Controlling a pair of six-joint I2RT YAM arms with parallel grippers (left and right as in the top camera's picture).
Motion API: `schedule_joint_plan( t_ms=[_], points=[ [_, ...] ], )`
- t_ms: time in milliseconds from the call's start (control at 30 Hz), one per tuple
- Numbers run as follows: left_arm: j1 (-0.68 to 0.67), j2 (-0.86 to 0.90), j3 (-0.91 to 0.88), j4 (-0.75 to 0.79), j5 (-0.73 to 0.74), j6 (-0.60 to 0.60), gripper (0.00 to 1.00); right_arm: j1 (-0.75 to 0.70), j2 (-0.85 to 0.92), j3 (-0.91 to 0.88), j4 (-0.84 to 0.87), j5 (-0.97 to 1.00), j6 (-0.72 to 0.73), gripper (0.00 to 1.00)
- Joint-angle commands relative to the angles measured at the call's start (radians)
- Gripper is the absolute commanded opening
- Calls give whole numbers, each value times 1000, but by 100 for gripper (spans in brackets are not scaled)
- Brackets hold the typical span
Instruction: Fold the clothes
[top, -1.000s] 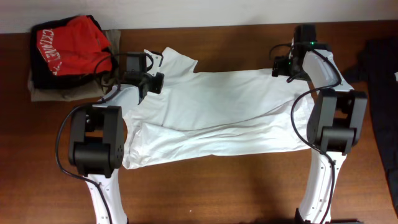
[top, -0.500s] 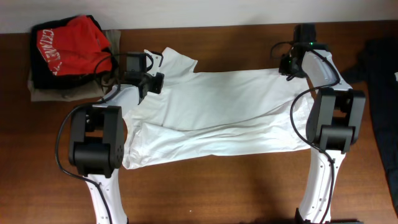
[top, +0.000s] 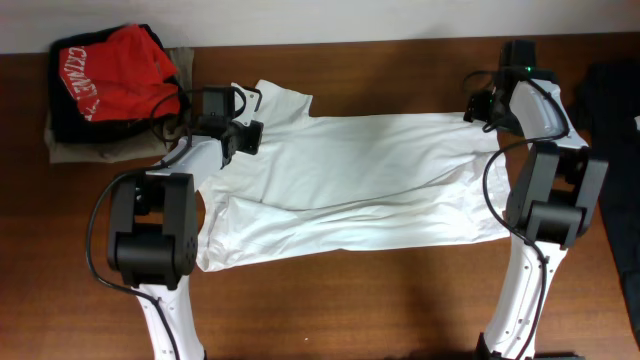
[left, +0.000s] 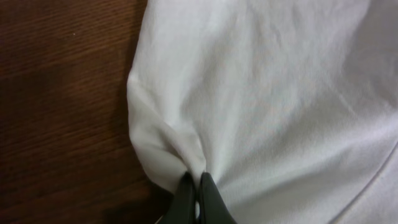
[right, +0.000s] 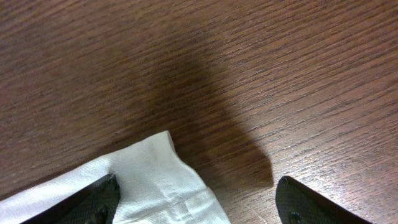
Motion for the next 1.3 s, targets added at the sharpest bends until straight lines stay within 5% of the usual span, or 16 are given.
schedule_joint_plan(
  t_ms=[0,100,333,667,833,1000,1267],
  points=[
    [7,-2,-32,-8,-22,6,0,2,45,16,9,4,-7,85],
    [7,-2,-32,-6,-22,6,1,4,76,16,30,-75,-32,82],
    [7,-2,-32,-5,-22,6,0,4,99,18,6,-80,-32,4],
    [7,-233,-29,-141,-23,5,1,-22,2,249,-412,12,169,4],
    [7,-327,-29,-356,-24,-35,0,-23,-111,254,-621,-21,190,4],
    [48,-371,-29,-637,-23,-225,1,-23,-204,253,-847,-21,190,4],
    [73,-370,-40,-897,-23,-241,1,-15,-225,28,-876,47,190,4]
  ],
)
